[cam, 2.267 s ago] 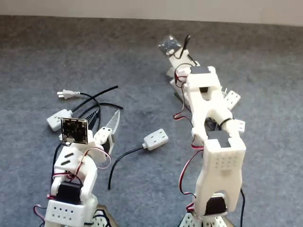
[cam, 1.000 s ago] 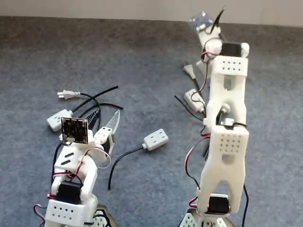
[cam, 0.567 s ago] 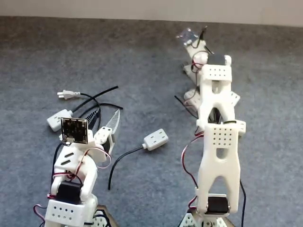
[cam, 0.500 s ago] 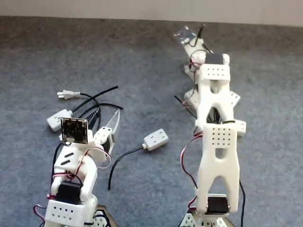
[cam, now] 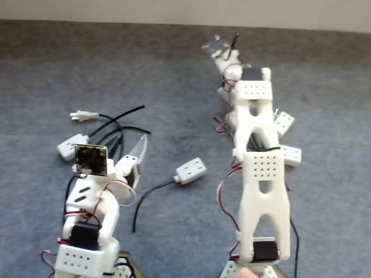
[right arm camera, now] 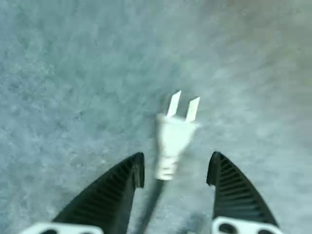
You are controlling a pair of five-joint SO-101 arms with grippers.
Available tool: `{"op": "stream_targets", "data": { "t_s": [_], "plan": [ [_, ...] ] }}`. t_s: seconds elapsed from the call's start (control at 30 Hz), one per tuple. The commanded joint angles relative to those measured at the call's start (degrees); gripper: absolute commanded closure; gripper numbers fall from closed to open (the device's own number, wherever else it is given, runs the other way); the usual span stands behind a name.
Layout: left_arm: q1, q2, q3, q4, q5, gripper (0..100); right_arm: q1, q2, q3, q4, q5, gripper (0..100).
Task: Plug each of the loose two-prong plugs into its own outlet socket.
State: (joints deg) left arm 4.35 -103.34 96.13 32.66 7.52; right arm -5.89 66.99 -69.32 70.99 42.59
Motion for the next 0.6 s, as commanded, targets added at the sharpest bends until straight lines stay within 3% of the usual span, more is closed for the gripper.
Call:
{"op": "stream_targets", "data": {
  "t_s": [0.0, 0.17, 0.3, 0.57],
  "plan": [
    [-0.57, 0.13, 0.92, -1.14, -0.26, 79, -0.13, 1.10, -0.92, -2.68, 0.26, 78.5],
    [-0.57, 0.04, 0.92, -1.14, -0.26, 79, 2.07, 5.67, -0.92, -7.34, 0.62, 80.7],
    [-0.57, 0.04, 0.92, -1.14, -0.26, 79, 3.65, 6.11, -1.01, -7.69, 0.62, 96.7],
    [-0.57, 0.04, 0.92, -1.14, -0.26, 79, 6.73, -0.22, -1.01, -7.60, 0.35, 95.6]
  ]
}}
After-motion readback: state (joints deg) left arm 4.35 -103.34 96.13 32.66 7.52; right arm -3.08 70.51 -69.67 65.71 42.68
